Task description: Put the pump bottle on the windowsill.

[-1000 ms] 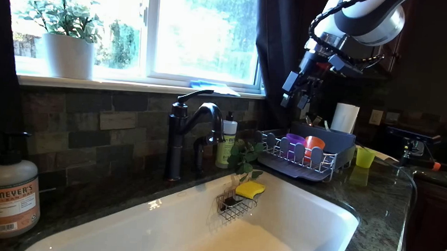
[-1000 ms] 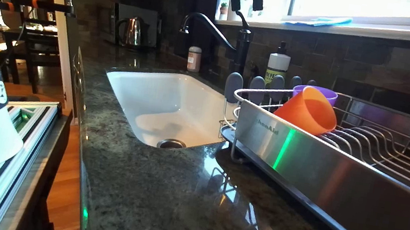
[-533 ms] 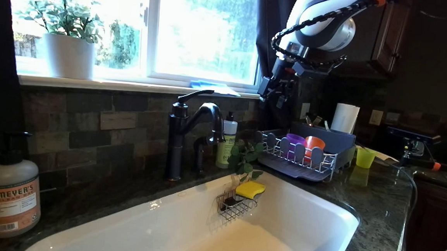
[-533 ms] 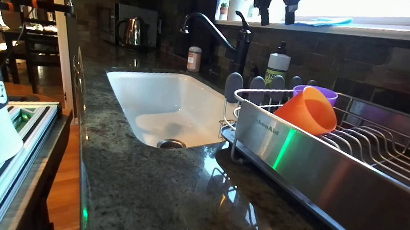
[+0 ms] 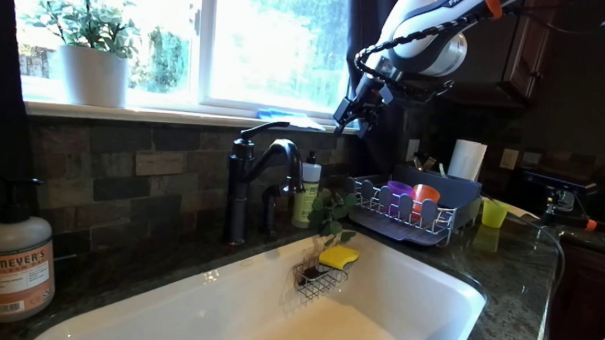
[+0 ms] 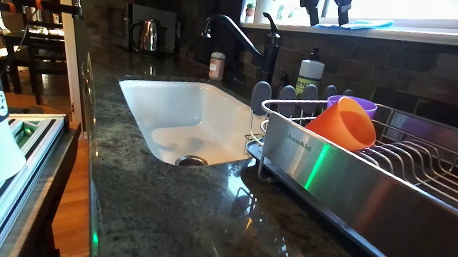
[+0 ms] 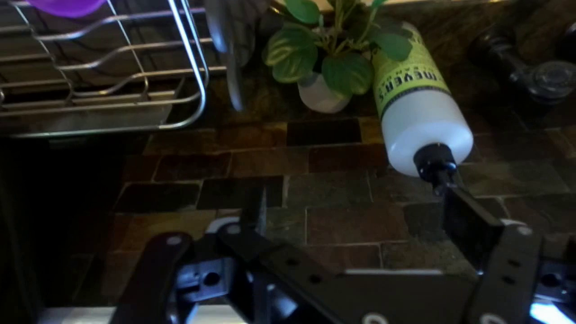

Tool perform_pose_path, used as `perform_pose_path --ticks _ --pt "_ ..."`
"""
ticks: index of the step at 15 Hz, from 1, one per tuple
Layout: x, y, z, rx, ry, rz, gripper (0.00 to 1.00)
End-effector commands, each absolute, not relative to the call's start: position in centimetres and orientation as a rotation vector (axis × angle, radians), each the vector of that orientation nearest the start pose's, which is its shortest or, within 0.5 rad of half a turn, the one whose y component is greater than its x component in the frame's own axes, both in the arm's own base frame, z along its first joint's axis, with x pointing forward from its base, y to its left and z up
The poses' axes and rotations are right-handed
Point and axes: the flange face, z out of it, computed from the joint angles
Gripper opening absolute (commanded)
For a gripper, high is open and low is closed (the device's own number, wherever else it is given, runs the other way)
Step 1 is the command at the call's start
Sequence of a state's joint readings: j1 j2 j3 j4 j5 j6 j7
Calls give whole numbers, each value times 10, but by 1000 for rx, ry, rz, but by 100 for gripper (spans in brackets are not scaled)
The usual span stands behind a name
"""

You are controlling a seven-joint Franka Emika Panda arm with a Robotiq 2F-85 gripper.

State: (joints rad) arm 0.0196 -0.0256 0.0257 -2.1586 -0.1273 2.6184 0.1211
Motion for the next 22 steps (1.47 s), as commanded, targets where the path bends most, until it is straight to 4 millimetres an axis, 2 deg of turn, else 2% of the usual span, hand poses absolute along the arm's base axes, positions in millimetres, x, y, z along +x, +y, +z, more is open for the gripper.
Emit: perform_pose_path --ticks 1,5,9,13,16,17,18,19,22 --pt "587 43 450 -3009 -59 -818 100" --pt "600 65 429 -2917 -95 -749 100" --pt "606 72 417 -2953 -155 -661 99" --pt "609 72 409 -2990 -179 -595 93" --pt "611 73 406 -2992 -186 -594 82" --pt "612 72 406 -2994 -185 -604 84" --pt "613 71 405 -3002 -183 -615 78" --pt "615 70 404 -3008 -188 -618 81" --pt "618 68 399 -3011 -210 -635 69"
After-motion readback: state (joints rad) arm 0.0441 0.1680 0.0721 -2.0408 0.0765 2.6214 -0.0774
